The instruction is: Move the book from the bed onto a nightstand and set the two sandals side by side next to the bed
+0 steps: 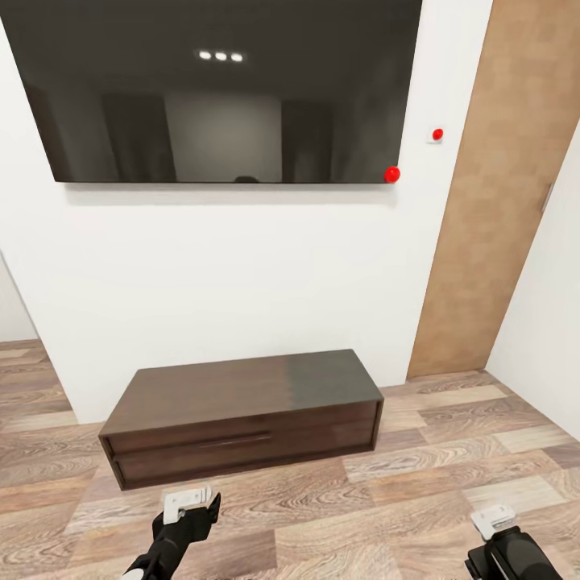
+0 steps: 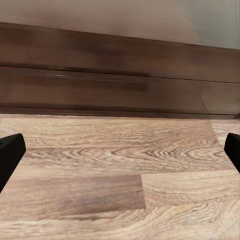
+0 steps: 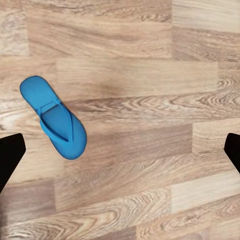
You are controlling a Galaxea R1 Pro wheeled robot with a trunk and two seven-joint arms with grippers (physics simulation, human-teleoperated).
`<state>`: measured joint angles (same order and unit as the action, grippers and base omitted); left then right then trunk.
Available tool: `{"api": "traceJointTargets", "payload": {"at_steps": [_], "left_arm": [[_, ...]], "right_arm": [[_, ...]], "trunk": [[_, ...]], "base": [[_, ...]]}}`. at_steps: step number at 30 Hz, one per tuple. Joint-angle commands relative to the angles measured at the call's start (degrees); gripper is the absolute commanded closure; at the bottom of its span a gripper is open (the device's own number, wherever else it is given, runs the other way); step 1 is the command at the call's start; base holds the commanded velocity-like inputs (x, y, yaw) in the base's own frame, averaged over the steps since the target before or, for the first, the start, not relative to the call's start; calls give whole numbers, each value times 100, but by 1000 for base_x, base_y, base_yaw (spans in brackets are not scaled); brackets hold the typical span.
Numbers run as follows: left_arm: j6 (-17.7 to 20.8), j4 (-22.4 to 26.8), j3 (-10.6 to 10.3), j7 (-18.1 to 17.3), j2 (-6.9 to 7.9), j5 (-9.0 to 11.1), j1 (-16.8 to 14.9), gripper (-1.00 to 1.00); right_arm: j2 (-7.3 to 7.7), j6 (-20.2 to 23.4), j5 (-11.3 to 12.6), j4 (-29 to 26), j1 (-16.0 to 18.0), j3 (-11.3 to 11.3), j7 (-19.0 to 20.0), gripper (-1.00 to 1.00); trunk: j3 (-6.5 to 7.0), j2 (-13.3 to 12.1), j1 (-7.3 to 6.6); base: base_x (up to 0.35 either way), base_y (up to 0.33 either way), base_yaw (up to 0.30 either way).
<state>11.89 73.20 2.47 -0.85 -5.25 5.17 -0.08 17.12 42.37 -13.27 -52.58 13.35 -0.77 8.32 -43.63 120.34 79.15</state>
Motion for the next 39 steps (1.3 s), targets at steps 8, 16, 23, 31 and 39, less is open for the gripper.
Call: {"api": "traceJointTargets", "payload": {"at_steps": [8,16,23,31,39], "left_arm": [[537,1211,-327,-404,-10,51,-9,-100],[1500,1755,-617,-1058,8,43,-10,-100],[1572,1801,-636,-1712,222,36,-23,-100],[1587,1847,-634,-1909,327,48,-35,-100],[1588,1871,-594,-1927,317,62,-36,-100]], "right_arm": [[9,25,-58,20,1,-10,54,-100],[7,25,-54,28,1,-10,55,-100],[10,25,-53,28,1,-10,56,-100],[10,25,-53,28,2,-11,56,-100],[11,34,-38,4,1,-7,49,-100]], "trunk": [[-96,205,110],[-96,205,110],[-186,405,220],[-329,726,395],[-473,1047,571]], "base": [[0,0,0],[0,0,0],[0,0,0],[0,0,0],[0,0,0]]}}
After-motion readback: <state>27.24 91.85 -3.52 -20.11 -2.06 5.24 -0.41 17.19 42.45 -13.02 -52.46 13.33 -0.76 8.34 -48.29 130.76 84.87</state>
